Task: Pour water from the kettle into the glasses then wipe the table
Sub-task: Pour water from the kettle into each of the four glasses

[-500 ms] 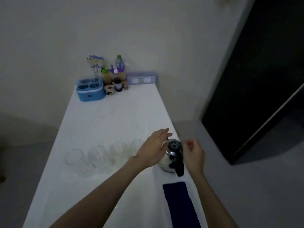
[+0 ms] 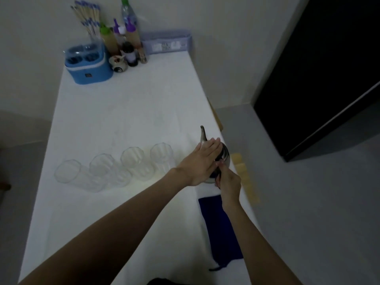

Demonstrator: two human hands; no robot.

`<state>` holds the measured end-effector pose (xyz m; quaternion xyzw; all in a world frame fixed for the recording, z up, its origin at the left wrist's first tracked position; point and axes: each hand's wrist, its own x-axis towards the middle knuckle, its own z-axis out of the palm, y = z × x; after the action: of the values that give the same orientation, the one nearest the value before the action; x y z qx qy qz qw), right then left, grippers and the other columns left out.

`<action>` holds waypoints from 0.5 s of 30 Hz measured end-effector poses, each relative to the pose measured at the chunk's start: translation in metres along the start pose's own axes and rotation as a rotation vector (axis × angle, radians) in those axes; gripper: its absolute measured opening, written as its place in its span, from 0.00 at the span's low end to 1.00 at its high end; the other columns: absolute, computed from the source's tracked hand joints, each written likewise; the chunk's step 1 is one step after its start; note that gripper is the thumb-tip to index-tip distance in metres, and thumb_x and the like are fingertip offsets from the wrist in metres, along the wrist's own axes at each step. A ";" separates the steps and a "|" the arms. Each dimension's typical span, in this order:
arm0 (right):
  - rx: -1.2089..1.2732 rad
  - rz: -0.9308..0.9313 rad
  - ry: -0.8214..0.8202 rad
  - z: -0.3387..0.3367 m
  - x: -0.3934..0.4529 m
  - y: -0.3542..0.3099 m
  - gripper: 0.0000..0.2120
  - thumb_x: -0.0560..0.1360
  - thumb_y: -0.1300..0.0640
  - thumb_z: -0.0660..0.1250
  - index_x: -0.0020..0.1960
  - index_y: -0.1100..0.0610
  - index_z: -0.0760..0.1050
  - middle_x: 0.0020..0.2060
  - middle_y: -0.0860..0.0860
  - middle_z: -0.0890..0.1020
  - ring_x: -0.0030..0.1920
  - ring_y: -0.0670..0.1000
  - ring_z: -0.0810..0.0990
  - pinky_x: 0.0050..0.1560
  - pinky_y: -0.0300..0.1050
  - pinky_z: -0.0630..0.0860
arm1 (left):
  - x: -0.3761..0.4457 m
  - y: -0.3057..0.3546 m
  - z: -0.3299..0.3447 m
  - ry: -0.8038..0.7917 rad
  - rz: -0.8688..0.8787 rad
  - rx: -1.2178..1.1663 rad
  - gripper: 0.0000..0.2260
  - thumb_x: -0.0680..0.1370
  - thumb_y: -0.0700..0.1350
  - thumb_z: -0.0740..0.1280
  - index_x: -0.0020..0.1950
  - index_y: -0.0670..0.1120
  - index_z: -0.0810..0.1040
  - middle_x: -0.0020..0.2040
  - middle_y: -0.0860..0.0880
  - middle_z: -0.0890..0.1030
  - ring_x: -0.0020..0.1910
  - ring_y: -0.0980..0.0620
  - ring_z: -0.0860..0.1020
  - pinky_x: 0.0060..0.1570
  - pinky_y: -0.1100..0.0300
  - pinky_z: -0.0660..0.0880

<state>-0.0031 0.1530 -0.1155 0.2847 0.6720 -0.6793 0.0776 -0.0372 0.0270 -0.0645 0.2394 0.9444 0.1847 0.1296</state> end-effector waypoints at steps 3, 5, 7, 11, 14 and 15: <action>0.176 0.061 0.001 -0.001 0.000 -0.002 0.23 0.76 0.51 0.72 0.24 0.51 0.73 0.24 0.49 0.70 0.27 0.46 0.65 0.32 0.40 0.62 | -0.002 0.001 0.003 0.000 -0.002 0.005 0.25 0.84 0.49 0.49 0.78 0.42 0.46 0.80 0.46 0.45 0.78 0.50 0.42 0.74 0.55 0.40; 0.230 0.035 0.017 -0.001 -0.001 -0.003 0.24 0.76 0.54 0.73 0.23 0.50 0.71 0.23 0.47 0.68 0.27 0.45 0.64 0.32 0.40 0.61 | -0.001 0.002 0.001 -0.012 -0.002 0.034 0.26 0.84 0.49 0.49 0.78 0.41 0.46 0.80 0.45 0.45 0.78 0.49 0.42 0.74 0.55 0.41; 0.251 0.007 0.029 -0.003 -0.002 -0.006 0.24 0.76 0.56 0.73 0.22 0.49 0.73 0.23 0.47 0.69 0.27 0.45 0.64 0.32 0.41 0.62 | 0.000 0.005 -0.002 -0.038 -0.015 0.058 0.26 0.84 0.50 0.48 0.78 0.41 0.46 0.80 0.44 0.45 0.78 0.49 0.42 0.75 0.53 0.42; 0.266 -0.034 0.019 -0.011 -0.012 -0.020 0.22 0.76 0.56 0.73 0.24 0.49 0.77 0.23 0.46 0.72 0.26 0.44 0.66 0.32 0.39 0.64 | -0.003 0.012 -0.010 -0.034 -0.001 0.103 0.26 0.84 0.51 0.47 0.78 0.41 0.46 0.80 0.43 0.46 0.79 0.48 0.42 0.76 0.49 0.47; 0.248 -0.073 0.004 -0.016 -0.029 -0.038 0.23 0.76 0.55 0.72 0.22 0.47 0.77 0.23 0.44 0.73 0.28 0.44 0.67 0.33 0.39 0.65 | -0.017 0.024 -0.022 0.057 0.014 0.055 0.26 0.84 0.51 0.49 0.78 0.41 0.47 0.80 0.43 0.47 0.79 0.49 0.42 0.77 0.51 0.45; 0.239 -0.080 0.004 -0.017 -0.035 -0.047 0.23 0.76 0.55 0.72 0.22 0.47 0.77 0.23 0.44 0.73 0.28 0.44 0.68 0.33 0.39 0.66 | -0.022 0.029 -0.029 0.093 0.020 0.042 0.26 0.84 0.51 0.49 0.78 0.41 0.47 0.80 0.43 0.47 0.79 0.49 0.42 0.77 0.52 0.43</action>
<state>0.0078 0.1634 -0.0564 0.2660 0.5972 -0.7565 0.0147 -0.0161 0.0311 -0.0231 0.2427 0.9506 0.1769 0.0784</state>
